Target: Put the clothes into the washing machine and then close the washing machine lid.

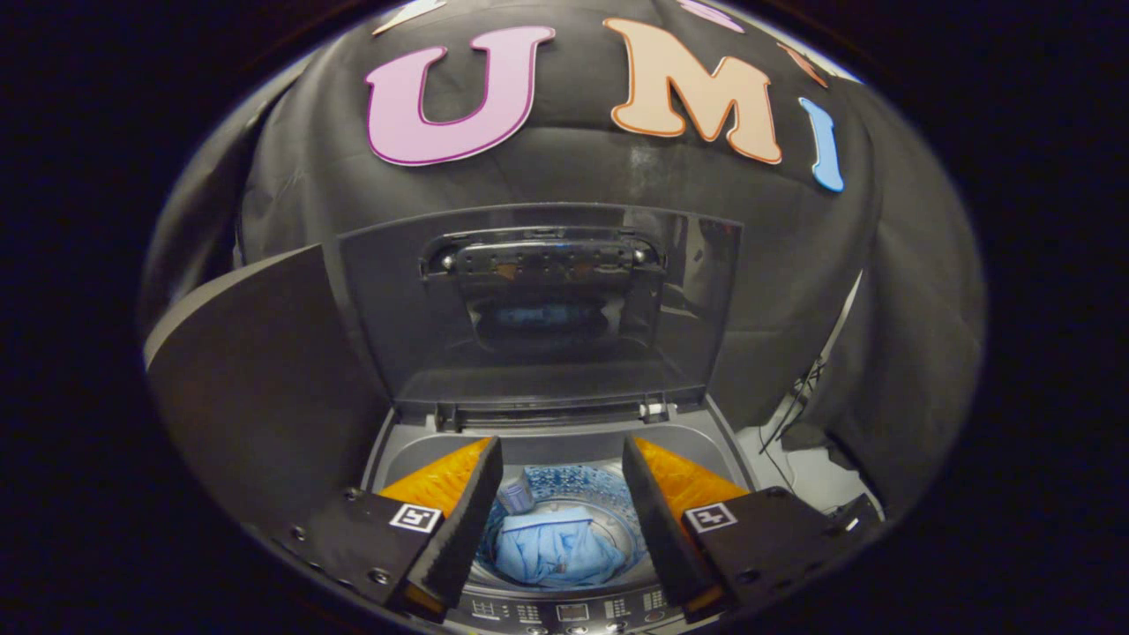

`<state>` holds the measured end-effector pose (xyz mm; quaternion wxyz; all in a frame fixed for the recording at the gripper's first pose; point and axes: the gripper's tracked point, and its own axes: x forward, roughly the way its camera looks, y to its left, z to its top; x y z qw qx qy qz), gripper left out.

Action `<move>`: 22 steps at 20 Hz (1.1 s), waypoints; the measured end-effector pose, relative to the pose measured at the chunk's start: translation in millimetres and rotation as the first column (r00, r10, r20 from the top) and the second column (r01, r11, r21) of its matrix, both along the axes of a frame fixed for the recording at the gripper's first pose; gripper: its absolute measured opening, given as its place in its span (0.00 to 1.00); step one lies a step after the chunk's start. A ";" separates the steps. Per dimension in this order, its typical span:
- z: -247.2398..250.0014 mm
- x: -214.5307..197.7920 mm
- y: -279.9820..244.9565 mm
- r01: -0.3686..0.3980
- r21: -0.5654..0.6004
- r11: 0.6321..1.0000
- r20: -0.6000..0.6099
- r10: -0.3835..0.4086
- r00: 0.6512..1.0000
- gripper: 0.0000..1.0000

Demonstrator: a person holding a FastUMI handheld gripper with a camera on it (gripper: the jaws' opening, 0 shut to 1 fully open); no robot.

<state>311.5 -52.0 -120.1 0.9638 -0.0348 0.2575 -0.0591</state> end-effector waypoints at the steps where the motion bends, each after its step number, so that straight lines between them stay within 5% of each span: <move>1: 3.7 2.5 2.0 -0.009 -0.016 1.000 0.009 0.009 1.000 0.90; 10: 68.0 28.7 27.0 0.007 0.042 0.999 0.106 -0.012 0.994 0.98; 15: 110.6 59.2 58.3 -0.068 0.046 0.997 0.187 0.058 0.981 0.98; 22: 157.0 116.5 69.6 -0.086 0.008 0.996 0.422 0.075 0.904 0.98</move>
